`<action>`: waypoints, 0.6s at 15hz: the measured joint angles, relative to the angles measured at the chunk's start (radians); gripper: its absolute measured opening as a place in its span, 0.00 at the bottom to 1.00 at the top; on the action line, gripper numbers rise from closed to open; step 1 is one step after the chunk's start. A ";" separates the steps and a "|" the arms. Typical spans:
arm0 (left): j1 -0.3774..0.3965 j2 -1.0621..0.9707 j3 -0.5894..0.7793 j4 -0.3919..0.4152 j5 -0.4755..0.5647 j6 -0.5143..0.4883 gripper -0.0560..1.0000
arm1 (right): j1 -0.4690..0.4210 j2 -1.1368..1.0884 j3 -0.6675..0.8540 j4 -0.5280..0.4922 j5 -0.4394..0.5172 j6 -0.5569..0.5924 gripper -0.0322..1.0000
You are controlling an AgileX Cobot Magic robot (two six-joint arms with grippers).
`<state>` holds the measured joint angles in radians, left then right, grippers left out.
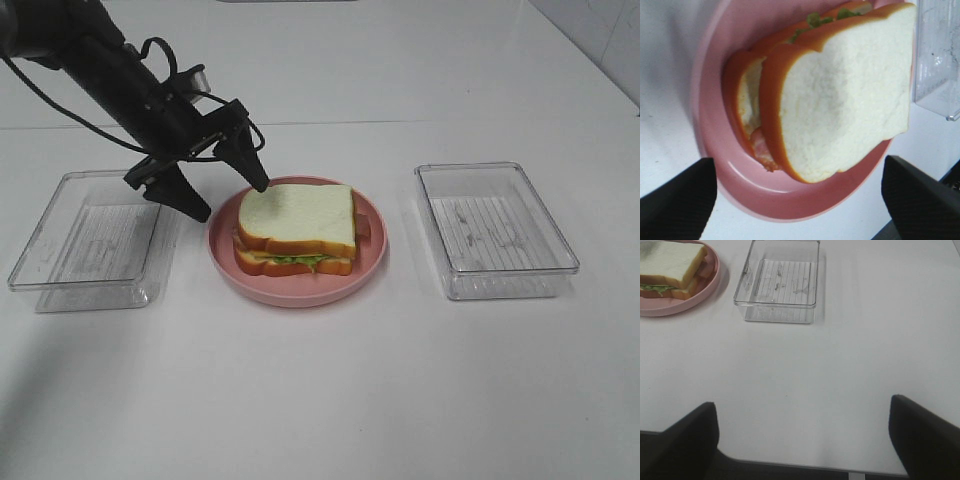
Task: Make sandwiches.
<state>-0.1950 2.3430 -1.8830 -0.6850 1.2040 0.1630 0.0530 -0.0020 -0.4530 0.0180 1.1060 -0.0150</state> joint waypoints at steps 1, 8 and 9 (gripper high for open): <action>0.000 -0.028 0.000 0.047 -0.001 -0.013 0.82 | 0.000 0.000 0.000 0.000 0.000 0.000 0.89; 0.061 -0.262 -0.023 0.546 0.008 -0.093 0.87 | 0.000 0.000 0.000 0.000 0.000 0.000 0.89; 0.083 -0.262 -0.023 0.555 0.008 -0.093 0.87 | 0.000 0.000 0.000 0.000 0.000 0.000 0.89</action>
<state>-0.1120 2.0810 -1.9060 -0.1300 1.2120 0.0700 0.0530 -0.0020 -0.4530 0.0180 1.1060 -0.0150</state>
